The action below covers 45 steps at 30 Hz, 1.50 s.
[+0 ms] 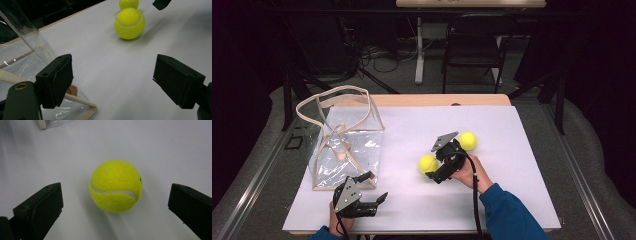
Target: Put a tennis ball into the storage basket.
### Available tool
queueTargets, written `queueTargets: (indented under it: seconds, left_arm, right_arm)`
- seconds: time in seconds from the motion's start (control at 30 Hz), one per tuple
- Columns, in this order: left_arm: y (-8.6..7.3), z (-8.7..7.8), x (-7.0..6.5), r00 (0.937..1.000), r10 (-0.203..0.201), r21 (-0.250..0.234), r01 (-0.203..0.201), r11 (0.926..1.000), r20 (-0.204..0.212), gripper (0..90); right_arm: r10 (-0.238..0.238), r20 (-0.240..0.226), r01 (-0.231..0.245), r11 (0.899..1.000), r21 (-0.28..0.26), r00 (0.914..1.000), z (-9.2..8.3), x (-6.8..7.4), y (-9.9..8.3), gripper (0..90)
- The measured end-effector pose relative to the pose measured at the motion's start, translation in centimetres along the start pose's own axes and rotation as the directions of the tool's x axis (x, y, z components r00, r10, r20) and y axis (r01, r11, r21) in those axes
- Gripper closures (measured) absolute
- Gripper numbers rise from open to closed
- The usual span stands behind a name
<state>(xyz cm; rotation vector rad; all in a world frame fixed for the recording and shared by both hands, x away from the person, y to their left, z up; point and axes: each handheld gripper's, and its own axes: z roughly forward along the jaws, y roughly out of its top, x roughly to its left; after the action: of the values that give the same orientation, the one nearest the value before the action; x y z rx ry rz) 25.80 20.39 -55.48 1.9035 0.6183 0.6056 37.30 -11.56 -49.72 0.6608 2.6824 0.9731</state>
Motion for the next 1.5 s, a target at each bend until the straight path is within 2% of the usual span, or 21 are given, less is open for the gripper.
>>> queueTargets:
  seconds: [0.67,1.13,1.5]
  left_arm:
    - [-0.1,0.1,0.1,1.0,-0.004,0.002,0.004,1.0,-0.001,15.9]
    - [-0.1,0.0,0.1,1.0,-0.001,-0.001,0.001,1.0,0.0,15.9]
    - [-0.1,0.0,0.1,1.0,0.002,-0.001,-0.002,1.0,0.002,15.9]
  right_arm:
    - [0.013,-0.044,-0.011,0.999,0.044,0.9989,2.7,-0.6,0.8,0.0]
    - [0.023,-0.054,-0.02,0.998,0.062,0.9982,3.7,-0.9,0.9,0.0]
    - [0.032,-0.061,-0.025,0.994,0.103,0.9977,4.9,-0.8,0.8,1.5]
